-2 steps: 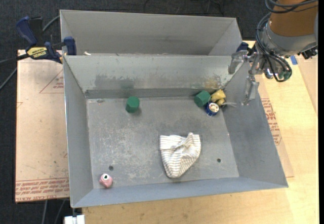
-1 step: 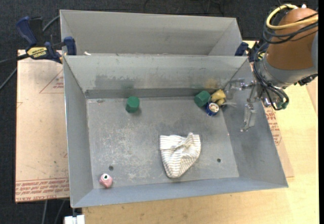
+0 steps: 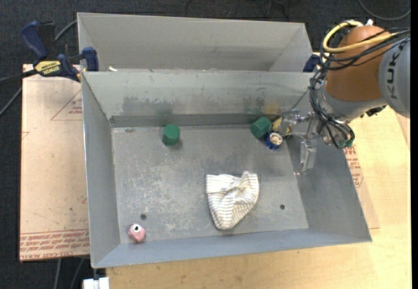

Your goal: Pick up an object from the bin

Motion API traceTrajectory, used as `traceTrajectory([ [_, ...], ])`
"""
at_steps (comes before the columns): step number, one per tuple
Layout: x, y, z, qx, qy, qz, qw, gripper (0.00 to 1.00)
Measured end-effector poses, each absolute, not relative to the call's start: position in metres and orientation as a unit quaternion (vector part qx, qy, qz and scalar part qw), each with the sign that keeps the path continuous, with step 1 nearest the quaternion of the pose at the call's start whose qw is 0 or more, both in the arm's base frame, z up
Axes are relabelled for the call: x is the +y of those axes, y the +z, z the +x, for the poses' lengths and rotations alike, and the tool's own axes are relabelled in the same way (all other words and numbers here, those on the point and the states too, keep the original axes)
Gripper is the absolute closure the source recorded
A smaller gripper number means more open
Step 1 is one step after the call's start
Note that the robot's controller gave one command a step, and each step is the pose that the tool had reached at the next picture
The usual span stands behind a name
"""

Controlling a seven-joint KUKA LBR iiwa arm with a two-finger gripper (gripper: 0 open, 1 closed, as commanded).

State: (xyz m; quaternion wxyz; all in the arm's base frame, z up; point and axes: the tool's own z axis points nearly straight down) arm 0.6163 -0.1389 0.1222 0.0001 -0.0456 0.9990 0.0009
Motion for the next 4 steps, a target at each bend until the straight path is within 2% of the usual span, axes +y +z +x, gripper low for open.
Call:
traceTrajectory([
  [1, -0.147, 0.071, 0.531, 0.998, 0.003, -0.063, -0.008, 0.0],
  [2, -0.072, 0.071, 0.601, 0.986, 0.001, -0.168, 0.002, 0.0],
  [3, -0.076, 0.07, 0.513, 0.993, 0.003, -0.117, -0.004, 0.0],
  [4, -0.017, 0.076, 0.538, 0.985, 0.001, -0.174, 0.005, 0.0],
])
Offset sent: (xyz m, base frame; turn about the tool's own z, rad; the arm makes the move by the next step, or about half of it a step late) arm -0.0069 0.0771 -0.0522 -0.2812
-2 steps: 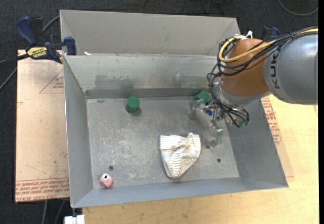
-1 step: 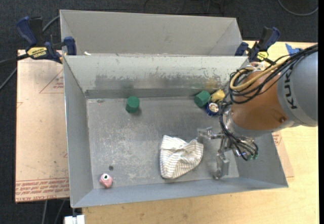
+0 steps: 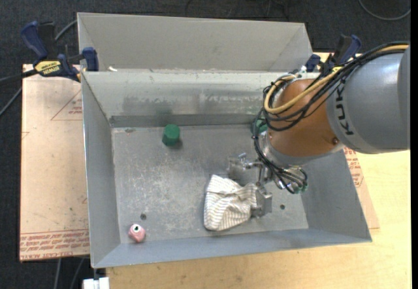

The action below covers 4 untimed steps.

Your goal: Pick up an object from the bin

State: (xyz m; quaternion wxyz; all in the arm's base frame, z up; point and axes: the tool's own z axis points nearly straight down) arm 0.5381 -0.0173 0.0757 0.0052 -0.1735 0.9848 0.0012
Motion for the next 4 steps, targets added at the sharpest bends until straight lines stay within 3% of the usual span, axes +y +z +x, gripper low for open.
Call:
traceTrajectory([
  [1, -0.04, 0.07, 0.541, 0.953, 0.004, -0.304, -0.002, 1.0],
  [2, -0.04, 0.07, 0.541, 0.952, 0.004, -0.305, -0.002, 1.0],
  [3, -0.03, 0.185, 0.531, 0.945, 0.005, -0.327, -0.002, 1.0],
  [4, -0.029, 0.107, 0.506, 0.943, 0.004, -0.332, 0.001, 1.0],
])
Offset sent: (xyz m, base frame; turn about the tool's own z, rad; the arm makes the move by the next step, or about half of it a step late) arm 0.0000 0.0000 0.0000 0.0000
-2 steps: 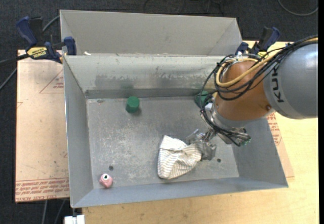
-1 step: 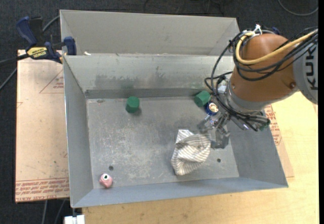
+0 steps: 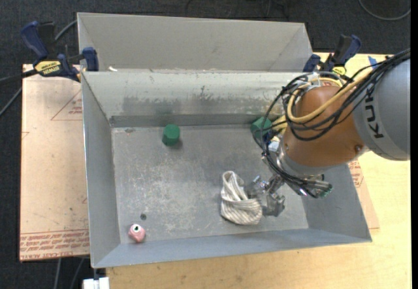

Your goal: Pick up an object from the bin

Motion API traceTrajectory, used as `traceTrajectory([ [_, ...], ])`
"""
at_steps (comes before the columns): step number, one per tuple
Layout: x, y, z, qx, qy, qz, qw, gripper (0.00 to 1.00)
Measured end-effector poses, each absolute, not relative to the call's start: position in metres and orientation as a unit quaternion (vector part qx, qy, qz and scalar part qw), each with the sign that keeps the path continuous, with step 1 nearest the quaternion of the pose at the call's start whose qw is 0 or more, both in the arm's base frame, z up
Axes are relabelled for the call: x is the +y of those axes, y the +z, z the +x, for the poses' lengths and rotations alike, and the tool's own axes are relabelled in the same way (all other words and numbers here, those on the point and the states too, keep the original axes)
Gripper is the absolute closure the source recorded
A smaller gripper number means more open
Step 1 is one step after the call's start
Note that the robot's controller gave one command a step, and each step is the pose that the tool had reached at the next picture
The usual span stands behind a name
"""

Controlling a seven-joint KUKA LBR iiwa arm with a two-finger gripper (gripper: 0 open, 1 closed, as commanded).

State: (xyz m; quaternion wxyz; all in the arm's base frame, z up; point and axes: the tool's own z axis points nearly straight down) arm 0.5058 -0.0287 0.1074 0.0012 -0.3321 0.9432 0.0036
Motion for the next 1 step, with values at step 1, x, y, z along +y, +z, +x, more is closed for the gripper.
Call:
traceTrajectory([
  [1, -0.0118, 0.263, 0.5109, 0.941, 0.005, -0.339, 0.0, 1.0],
])
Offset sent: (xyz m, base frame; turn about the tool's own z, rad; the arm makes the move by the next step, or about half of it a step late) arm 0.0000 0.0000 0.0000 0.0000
